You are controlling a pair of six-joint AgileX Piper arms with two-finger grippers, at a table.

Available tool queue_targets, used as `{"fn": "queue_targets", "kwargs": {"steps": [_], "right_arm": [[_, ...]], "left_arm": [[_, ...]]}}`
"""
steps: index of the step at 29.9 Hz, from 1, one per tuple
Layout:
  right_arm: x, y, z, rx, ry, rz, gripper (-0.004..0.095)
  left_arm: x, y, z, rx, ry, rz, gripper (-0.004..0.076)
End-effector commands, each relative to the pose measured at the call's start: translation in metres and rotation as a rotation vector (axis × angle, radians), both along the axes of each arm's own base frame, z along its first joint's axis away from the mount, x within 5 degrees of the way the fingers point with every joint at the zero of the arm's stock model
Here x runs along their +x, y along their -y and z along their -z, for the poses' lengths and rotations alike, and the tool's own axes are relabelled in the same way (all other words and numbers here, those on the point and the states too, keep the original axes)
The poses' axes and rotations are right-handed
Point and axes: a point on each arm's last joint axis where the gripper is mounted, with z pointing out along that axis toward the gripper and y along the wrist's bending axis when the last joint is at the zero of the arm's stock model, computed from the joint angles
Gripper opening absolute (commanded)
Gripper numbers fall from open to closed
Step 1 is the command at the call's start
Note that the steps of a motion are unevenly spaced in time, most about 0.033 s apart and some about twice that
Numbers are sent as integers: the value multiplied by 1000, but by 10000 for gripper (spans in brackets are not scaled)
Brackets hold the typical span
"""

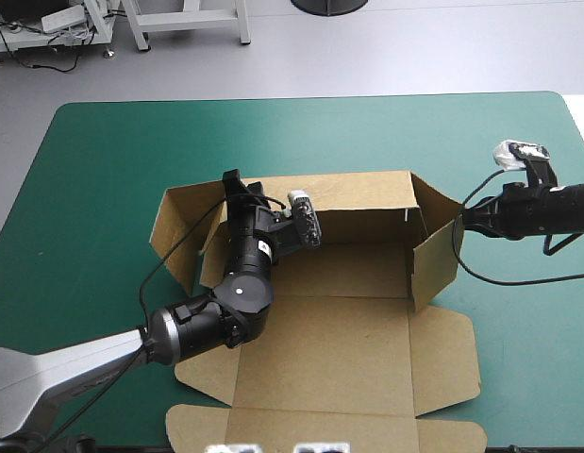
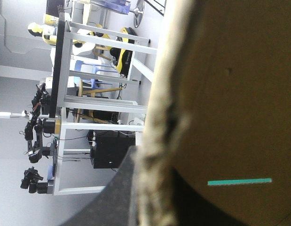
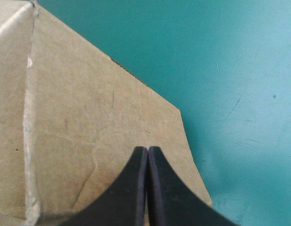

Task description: Fold the box

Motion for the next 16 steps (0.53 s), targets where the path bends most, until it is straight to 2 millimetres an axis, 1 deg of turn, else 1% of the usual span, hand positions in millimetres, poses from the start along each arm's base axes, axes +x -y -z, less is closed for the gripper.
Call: {"fn": "queue_targets", "kwargs": {"steps": [1,8,12,16], "right_arm": [[-8,-5,-15,28,38,-18,-25],[-14,-10,13,57,22,-97,-25],[-16,-10,18,50,12,-108,-24],[-20,-10,16,6,30,-129,-17]], "left_arm": [[-3,-5,-26,-49,94,-8,-6],[-3,-5,-26,-48,96,-14,-6],[-3,-5,-26,-48,96,-14,-6],[-3,-5,-26,-48,96,-14,-6]]}}
